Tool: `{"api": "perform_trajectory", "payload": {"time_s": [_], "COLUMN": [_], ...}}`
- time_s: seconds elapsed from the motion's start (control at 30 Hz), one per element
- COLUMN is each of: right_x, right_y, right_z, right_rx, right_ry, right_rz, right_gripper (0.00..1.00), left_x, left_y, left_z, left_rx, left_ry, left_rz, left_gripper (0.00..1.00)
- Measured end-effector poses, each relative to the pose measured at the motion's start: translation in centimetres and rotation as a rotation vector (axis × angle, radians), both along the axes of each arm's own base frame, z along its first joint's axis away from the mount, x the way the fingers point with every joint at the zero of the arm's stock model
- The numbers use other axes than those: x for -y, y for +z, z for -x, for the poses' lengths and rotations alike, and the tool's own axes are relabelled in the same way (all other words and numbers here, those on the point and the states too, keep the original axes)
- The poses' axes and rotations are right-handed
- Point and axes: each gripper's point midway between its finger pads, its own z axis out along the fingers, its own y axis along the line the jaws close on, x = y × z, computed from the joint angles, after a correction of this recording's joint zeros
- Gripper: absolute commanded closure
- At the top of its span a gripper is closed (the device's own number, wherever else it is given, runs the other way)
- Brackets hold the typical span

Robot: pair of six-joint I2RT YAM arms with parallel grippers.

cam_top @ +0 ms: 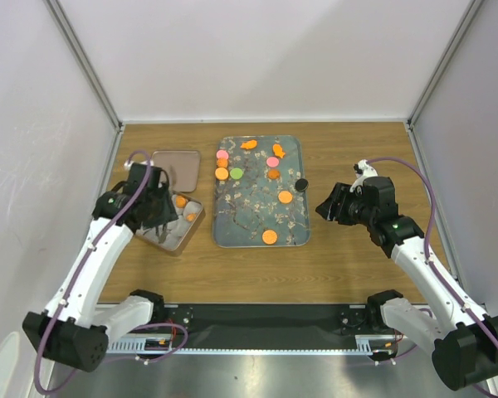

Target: Pack the cookies

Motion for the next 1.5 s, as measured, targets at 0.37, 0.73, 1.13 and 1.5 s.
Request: {"api": "perform_trajectory", "payload": {"time_s": [0.37,0.73,1.13,1.5], "right_x": [0.3,0.4,0.5,0.5], "right_y": [-0.2,-0.2,-0.2,-0.2], "right_z": [-0.2,-0.3,-0.3,-0.3], "right_rx": [-0.001,0.0,0.001,0.001], "right_ry": [-0.02,-0.024,-0.027,-0.027], "right_rz": [0.014,0.016,0.018,0.018], "right_gripper": [0.44,0.43,0.43,0.44], "left_x": [9.4,15.6,17.1,16.5], "left_y": [-0.7,-5.0,-7.8,-8.4], "left_z": [-5.3,-9.6,-12.1,-12.4], "left_rx": [-0.07,-0.163,-0.206,-0.213], "left_ry": [-0.292,-0.435,-0.449,-0.433], "left_rz": [-0.08,-0.09,-0.12,-0.15], "left_gripper": [0.45,0.45,0.47,0.47]}}
